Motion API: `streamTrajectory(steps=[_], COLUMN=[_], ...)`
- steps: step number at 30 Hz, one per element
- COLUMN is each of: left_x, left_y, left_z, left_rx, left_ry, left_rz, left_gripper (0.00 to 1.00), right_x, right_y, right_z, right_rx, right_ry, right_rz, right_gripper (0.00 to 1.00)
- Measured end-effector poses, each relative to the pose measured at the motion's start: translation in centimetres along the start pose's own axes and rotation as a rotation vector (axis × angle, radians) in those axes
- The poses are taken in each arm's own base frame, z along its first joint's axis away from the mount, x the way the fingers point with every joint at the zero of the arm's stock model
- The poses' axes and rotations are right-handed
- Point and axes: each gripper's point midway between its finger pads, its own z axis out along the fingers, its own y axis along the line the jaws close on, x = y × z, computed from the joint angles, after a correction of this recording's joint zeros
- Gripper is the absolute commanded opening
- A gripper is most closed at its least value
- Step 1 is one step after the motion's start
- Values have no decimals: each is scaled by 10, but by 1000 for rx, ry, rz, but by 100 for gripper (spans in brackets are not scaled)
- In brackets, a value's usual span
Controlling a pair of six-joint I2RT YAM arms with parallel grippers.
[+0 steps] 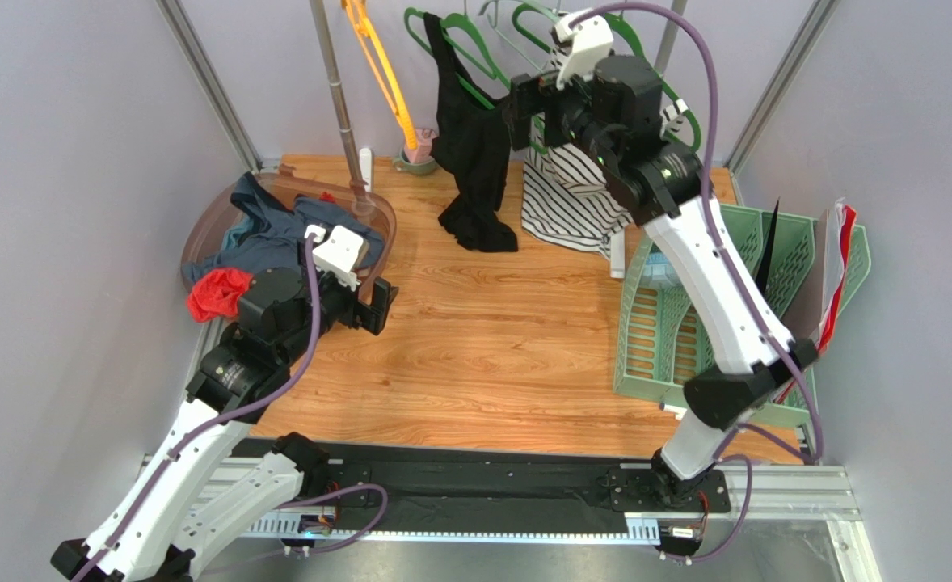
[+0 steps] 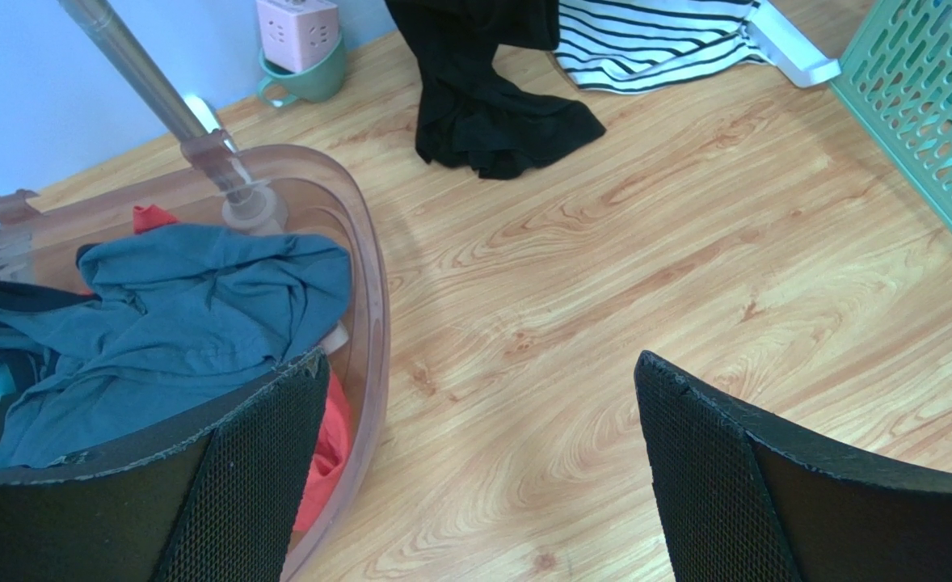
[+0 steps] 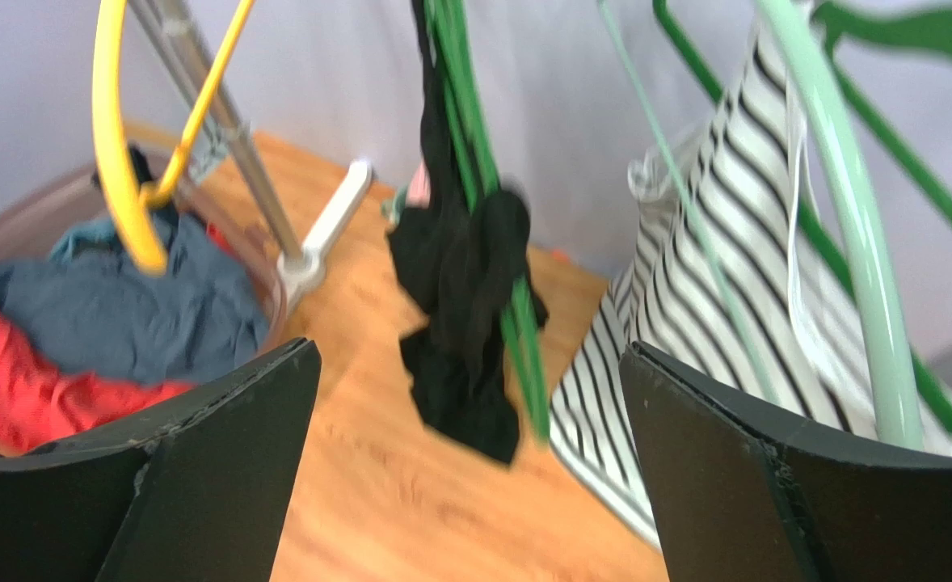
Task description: Place the tank top on the hanger
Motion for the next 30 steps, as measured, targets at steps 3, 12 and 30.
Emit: streamTrajectory(steps=[3,12,30], left_x=[2,7,23], left_y=[0,1,51], left_z=[2,6,10], left_rx=[1,-9,-167], left_ry=[6,27,77], left_rz=[0,-3,-163], left_gripper=[99,99,99], right_x=[11,82,229], right_y=[6,17,1], right_z=[-36,-113,-150], right_rx=[-9,-53,45], right_ry=[10,78,324], right_rz=[8,71,135], right_gripper=[99,99,100])
